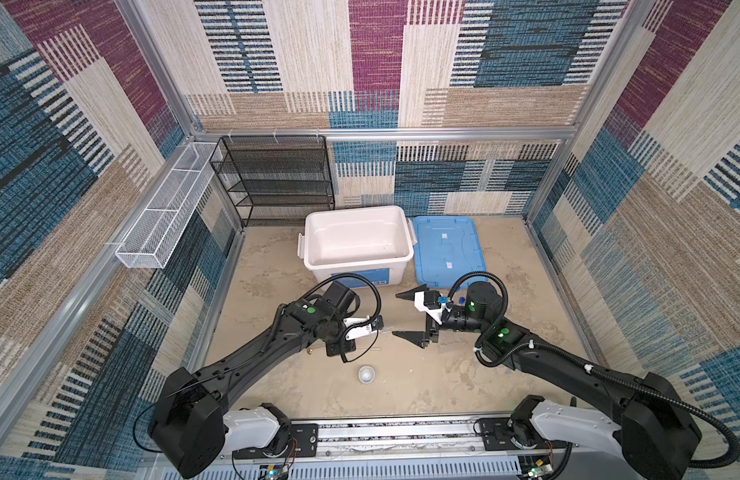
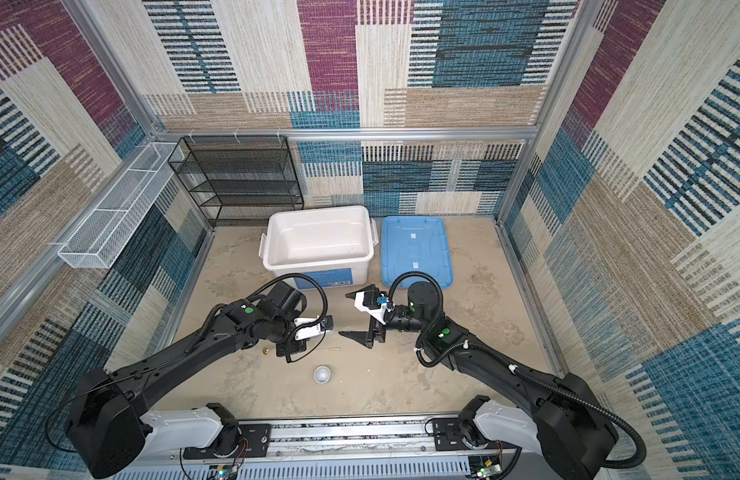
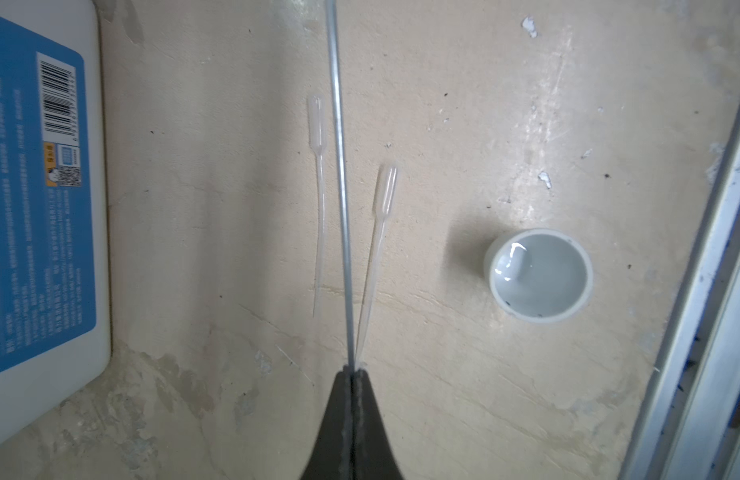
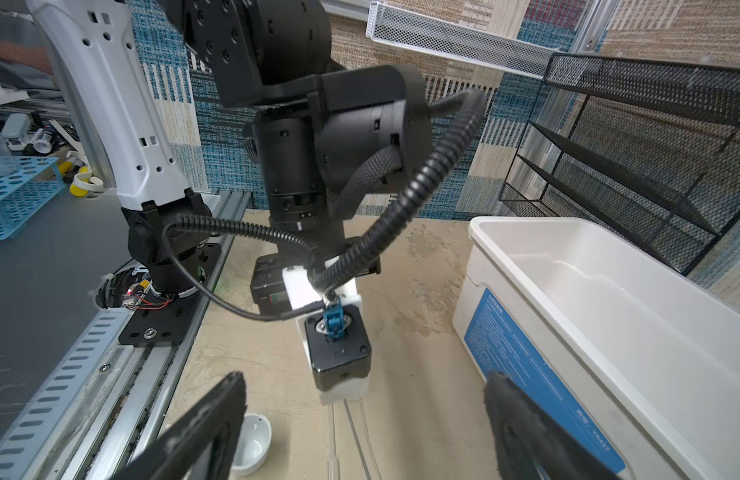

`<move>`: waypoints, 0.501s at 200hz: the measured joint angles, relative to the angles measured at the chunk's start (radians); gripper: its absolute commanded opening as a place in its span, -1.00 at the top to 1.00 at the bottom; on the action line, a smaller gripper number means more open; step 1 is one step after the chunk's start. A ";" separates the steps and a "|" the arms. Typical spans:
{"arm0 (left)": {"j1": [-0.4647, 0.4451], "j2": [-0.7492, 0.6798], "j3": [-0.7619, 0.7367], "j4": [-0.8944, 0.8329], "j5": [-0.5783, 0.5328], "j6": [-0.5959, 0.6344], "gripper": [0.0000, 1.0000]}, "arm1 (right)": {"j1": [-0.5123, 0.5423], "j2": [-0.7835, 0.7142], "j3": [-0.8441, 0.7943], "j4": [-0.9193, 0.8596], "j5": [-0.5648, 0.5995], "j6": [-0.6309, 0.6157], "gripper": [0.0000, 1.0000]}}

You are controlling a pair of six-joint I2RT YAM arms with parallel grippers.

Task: Organize the chemistry lab equipment
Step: 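Close left gripper on the long metal spatula beside the crucible, then carry the spatula with left gripper over the white bin and lower it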

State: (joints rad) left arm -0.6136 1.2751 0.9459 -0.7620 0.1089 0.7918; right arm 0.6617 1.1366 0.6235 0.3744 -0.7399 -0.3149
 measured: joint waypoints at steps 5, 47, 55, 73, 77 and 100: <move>0.008 -0.003 0.012 -0.010 0.002 0.003 1.00 | 0.000 -0.001 0.008 -0.011 0.000 -0.001 -0.81; 0.035 0.010 0.171 -0.084 0.002 0.084 1.00 | -0.001 0.046 0.175 -0.129 0.065 -0.006 -0.72; 0.043 0.023 0.212 -0.102 0.002 0.099 1.00 | -0.003 0.051 0.201 -0.147 0.074 -0.003 -0.72; 0.061 0.068 0.315 -0.130 0.002 0.133 1.00 | -0.018 0.056 0.248 -0.177 0.089 -0.003 -0.71; 0.064 0.079 0.337 -0.138 0.003 0.142 1.00 | -0.025 0.058 0.258 -0.183 0.096 -0.003 -0.71; 0.088 0.164 0.502 -0.173 0.010 0.200 1.00 | -0.077 0.074 0.327 -0.220 0.115 -0.001 -0.65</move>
State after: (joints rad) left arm -0.5259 1.4391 1.4479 -0.9348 0.1188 0.9913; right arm 0.5846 1.2110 0.9501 0.1539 -0.6250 -0.3157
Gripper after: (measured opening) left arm 0.048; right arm 0.834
